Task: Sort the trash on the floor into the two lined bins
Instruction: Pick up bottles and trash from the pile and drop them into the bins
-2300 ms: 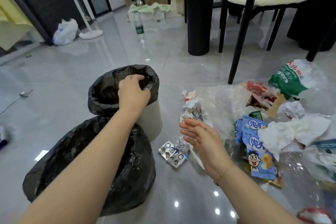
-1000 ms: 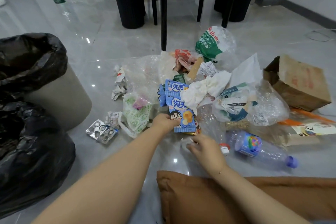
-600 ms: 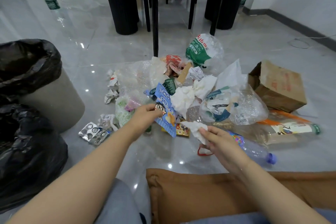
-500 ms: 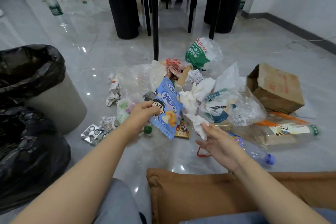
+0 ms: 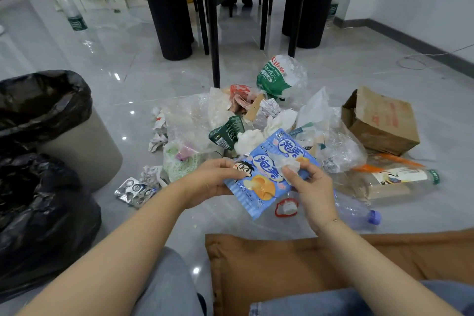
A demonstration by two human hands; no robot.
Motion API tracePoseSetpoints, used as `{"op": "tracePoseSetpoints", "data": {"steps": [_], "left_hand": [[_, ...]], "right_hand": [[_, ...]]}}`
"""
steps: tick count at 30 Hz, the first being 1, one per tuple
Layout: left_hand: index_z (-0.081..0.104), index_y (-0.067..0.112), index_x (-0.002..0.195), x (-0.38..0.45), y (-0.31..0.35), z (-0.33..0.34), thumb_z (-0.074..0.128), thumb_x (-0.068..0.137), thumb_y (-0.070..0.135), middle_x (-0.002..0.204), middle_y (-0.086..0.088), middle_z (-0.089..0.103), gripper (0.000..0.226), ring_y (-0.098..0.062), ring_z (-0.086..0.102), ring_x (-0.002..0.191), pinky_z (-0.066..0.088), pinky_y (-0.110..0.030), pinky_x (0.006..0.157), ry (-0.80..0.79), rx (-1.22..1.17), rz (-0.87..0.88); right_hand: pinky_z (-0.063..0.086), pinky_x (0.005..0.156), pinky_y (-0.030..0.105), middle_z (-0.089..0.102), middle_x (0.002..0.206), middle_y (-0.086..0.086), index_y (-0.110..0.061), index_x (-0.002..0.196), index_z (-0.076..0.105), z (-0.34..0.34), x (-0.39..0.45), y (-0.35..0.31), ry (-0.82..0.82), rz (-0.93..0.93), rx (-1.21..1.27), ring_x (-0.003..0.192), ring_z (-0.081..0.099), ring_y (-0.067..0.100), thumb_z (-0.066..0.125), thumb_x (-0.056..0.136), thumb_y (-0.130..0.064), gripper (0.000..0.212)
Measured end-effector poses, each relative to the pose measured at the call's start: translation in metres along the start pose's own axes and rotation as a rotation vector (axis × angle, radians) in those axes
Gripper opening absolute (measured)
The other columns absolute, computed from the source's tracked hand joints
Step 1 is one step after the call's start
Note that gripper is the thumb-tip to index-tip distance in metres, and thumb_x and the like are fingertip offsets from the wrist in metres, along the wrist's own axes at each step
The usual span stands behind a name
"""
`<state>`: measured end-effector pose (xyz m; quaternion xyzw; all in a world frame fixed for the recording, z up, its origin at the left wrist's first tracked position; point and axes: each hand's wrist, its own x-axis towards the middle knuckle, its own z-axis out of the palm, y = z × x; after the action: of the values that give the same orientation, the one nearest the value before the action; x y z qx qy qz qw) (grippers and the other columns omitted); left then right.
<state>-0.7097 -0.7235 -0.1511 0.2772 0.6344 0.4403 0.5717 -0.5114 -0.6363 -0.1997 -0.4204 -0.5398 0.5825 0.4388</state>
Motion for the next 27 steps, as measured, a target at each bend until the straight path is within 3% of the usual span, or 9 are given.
{"op": "tracePoseSetpoints", "data": {"steps": [5,7,11,14,16,18,20,24,27], "left_hand": [[0.049,0.012,0.078,0.004,0.002,0.004,0.064,0.086,-0.004,0.07,-0.005,0.061,0.023,-0.009,0.068,0.062,0.056,-0.02,0.058,0.06,-0.109,-0.009],[0.046,0.012,0.081,0.006,0.004,0.006,0.062,0.086,-0.007,0.071,-0.007,0.061,0.025,-0.011,0.068,0.062,0.056,-0.02,0.055,0.109,-0.194,-0.014],[0.046,0.007,0.095,0.009,0.007,0.006,0.058,0.087,-0.012,0.082,-0.013,0.061,0.024,-0.019,0.066,0.074,0.059,-0.024,0.055,0.168,-0.29,-0.059],[0.047,0.004,0.114,0.007,0.008,0.004,0.051,0.09,-0.014,0.091,-0.016,0.064,0.03,-0.021,0.066,0.077,0.059,-0.025,0.057,0.164,-0.354,-0.102],[0.044,0.01,0.128,0.005,0.01,0.004,0.042,0.092,-0.016,0.103,-0.019,0.063,0.045,-0.025,0.067,0.08,0.06,-0.029,0.059,0.131,-0.392,-0.107],[0.044,0.015,0.128,0.002,0.012,0.001,0.034,0.092,-0.015,0.113,-0.02,0.059,0.048,-0.027,0.067,0.081,0.061,-0.034,0.06,0.077,-0.427,-0.117],[0.049,0.006,0.131,-0.002,0.015,-0.003,0.036,0.096,-0.001,0.121,-0.021,0.056,0.038,-0.029,0.068,0.086,0.061,-0.037,0.067,0.001,-0.454,-0.155],[0.057,-0.002,0.123,-0.003,0.011,-0.007,0.051,0.095,0.044,0.119,-0.02,0.062,0.054,-0.032,0.065,0.103,0.053,-0.043,0.093,-0.104,-0.394,-0.228],[0.061,0.0,0.119,0.001,0.008,0.004,0.065,0.088,0.005,0.109,-0.015,0.068,0.032,-0.023,0.068,0.092,0.057,-0.03,0.083,0.008,-0.144,-0.113]], "right_hand": [[0.046,0.077,0.019,0.067,0.085,-0.014,-0.038,0.085,0.069,0.005,-0.007,0.003,-0.05,-0.35,-0.433,0.078,0.059,0.003,0.073,0.082,-0.017,0.022],[0.041,0.073,0.007,0.067,0.087,-0.015,-0.029,0.092,0.073,0.008,-0.011,0.007,-0.098,-0.522,-0.591,0.08,0.059,0.005,0.073,0.081,-0.012,0.02],[0.042,0.064,0.015,0.07,0.082,-0.004,-0.026,0.104,0.06,0.01,-0.013,0.004,-0.156,-0.656,-0.693,0.071,0.062,0.013,0.071,0.083,-0.012,0.028],[0.034,0.049,0.016,0.062,0.064,-0.01,-0.036,0.122,0.036,0.01,-0.015,-0.003,-0.189,-0.654,-0.76,0.051,0.054,0.013,0.072,0.083,-0.015,0.056],[0.04,0.053,0.016,0.069,0.071,-0.009,-0.038,0.136,0.028,0.009,-0.016,-0.008,-0.223,-0.643,-0.758,0.052,0.057,0.012,0.07,0.084,-0.015,0.072],[0.043,0.063,0.012,0.072,0.085,-0.009,-0.032,0.129,0.048,0.007,-0.012,-0.009,-0.265,-0.683,-0.731,0.064,0.064,0.009,0.07,0.084,-0.015,0.053],[0.047,0.071,0.018,0.072,0.089,-0.006,-0.02,0.103,0.07,0.004,-0.007,-0.006,-0.291,-0.809,-0.721,0.078,0.064,0.01,0.069,0.079,-0.007,0.027],[0.045,0.08,0.019,0.072,0.097,-0.002,-0.011,0.089,0.075,0.001,-0.003,0.002,-0.328,-0.917,-0.796,0.089,0.057,0.01,0.061,0.074,0.001,0.025],[0.046,0.082,0.023,0.07,0.103,-0.001,-0.013,0.098,0.075,0.004,-0.003,0.0,-0.393,-0.931,-0.826,0.092,0.059,0.014,0.058,0.079,-0.003,0.028]]}}
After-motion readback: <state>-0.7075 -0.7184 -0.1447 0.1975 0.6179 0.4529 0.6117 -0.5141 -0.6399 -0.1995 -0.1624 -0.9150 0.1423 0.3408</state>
